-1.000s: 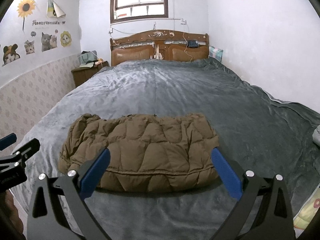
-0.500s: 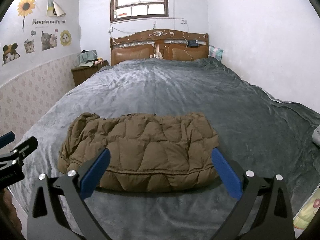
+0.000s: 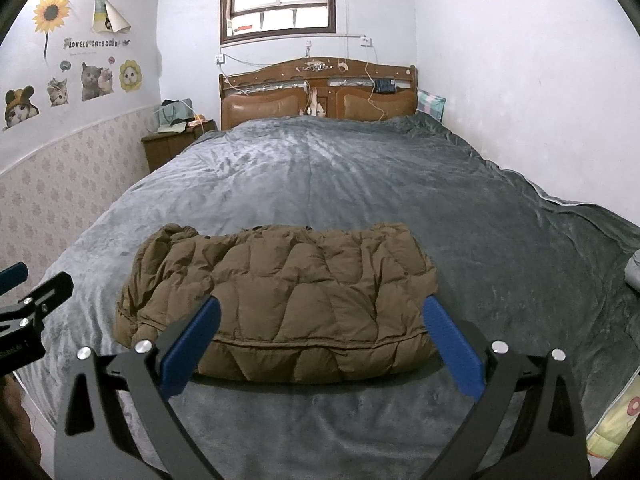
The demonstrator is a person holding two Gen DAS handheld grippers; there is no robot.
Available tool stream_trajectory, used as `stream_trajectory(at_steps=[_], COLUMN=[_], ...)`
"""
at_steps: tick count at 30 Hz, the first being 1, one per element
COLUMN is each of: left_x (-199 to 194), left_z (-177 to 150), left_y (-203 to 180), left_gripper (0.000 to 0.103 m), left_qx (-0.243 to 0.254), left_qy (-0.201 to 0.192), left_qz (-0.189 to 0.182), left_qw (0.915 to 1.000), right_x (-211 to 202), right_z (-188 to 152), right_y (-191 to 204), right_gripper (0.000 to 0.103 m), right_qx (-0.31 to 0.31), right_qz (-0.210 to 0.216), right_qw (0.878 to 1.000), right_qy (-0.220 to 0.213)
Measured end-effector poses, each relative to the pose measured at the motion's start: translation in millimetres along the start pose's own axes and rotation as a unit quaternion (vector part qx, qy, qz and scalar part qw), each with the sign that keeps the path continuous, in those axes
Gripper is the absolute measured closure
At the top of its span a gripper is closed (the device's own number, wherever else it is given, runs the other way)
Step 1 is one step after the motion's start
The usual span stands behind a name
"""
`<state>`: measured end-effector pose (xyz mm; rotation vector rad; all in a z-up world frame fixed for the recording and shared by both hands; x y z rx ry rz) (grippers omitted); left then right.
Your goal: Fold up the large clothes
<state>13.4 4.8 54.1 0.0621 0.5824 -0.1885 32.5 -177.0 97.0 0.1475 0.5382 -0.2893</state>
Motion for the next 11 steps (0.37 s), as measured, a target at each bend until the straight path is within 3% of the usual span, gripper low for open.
stream_trajectory(at_steps=[11], left_x=[4.3], left_z=[-3.0], left_y=[-1.3], left_gripper=[0.003], left_qx=[-0.008], left_qy=[0.011], left_qz=[-0.004], left_qw=[0.9999], right_x=[-0.3], right_z=[-0.1], right_y=[0.3], right_gripper=[0.002], right_qx=[-0.001], right_qz=[0.000], right_qw=[1.000], right_qy=[0.000])
Point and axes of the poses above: each gripper's, at about its wrist camera, not at the fingertips, and x roughly the way its jaws point, y to its left, z to its top, the point moved 8 cm from there along x, roughly the way its jaws point, and after that the axes turned 4 degrees about -z, right-handed, at the moved point
